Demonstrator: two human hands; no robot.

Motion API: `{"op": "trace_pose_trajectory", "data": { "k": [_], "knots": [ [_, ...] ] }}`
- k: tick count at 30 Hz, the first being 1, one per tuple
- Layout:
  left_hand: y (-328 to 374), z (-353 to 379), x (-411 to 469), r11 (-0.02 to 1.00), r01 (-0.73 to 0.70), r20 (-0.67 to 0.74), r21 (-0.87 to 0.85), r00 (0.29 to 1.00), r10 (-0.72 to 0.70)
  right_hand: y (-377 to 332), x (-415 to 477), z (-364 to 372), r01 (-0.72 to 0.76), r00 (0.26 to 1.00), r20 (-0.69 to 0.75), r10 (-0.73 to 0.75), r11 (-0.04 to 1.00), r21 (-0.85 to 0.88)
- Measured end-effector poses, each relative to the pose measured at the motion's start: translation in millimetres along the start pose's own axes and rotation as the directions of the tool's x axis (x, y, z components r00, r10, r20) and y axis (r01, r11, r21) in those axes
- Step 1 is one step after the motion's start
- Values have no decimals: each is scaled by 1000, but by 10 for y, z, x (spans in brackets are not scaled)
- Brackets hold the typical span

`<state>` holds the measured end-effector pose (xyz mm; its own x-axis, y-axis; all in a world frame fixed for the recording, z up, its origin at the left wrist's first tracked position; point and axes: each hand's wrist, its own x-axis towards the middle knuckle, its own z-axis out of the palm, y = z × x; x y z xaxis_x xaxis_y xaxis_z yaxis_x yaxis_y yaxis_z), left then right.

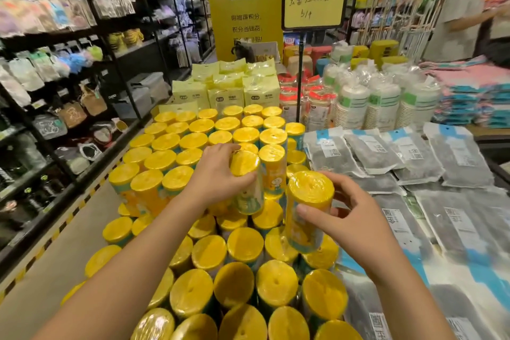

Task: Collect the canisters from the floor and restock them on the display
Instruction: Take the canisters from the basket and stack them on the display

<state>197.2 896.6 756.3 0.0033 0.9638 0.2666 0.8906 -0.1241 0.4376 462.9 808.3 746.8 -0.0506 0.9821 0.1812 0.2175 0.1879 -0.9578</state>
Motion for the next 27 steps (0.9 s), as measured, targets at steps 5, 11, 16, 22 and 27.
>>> {"op": "trace_pose_trajectory", "data": {
  "k": [5,11,16,22,27],
  "knots": [
    [-65,128,115,997,-31,29,67,999,29,112,91,-31,-20,1000,0,20,1000,17],
    [-141,228,157,996,-59,59,63,997,55,181,156,6,-56,998,4,56,998,24],
    [-160,258,126,989,-128,58,76,991,124,232,201,81,-87,996,26,87,996,4],
    [-181,249,58,986,-134,58,95,990,129,289,308,170,-68,997,38,69,997,-28],
    [-152,234,-15,986,-125,54,107,991,120,344,486,256,-27,998,51,29,999,-36]
  ]
}}
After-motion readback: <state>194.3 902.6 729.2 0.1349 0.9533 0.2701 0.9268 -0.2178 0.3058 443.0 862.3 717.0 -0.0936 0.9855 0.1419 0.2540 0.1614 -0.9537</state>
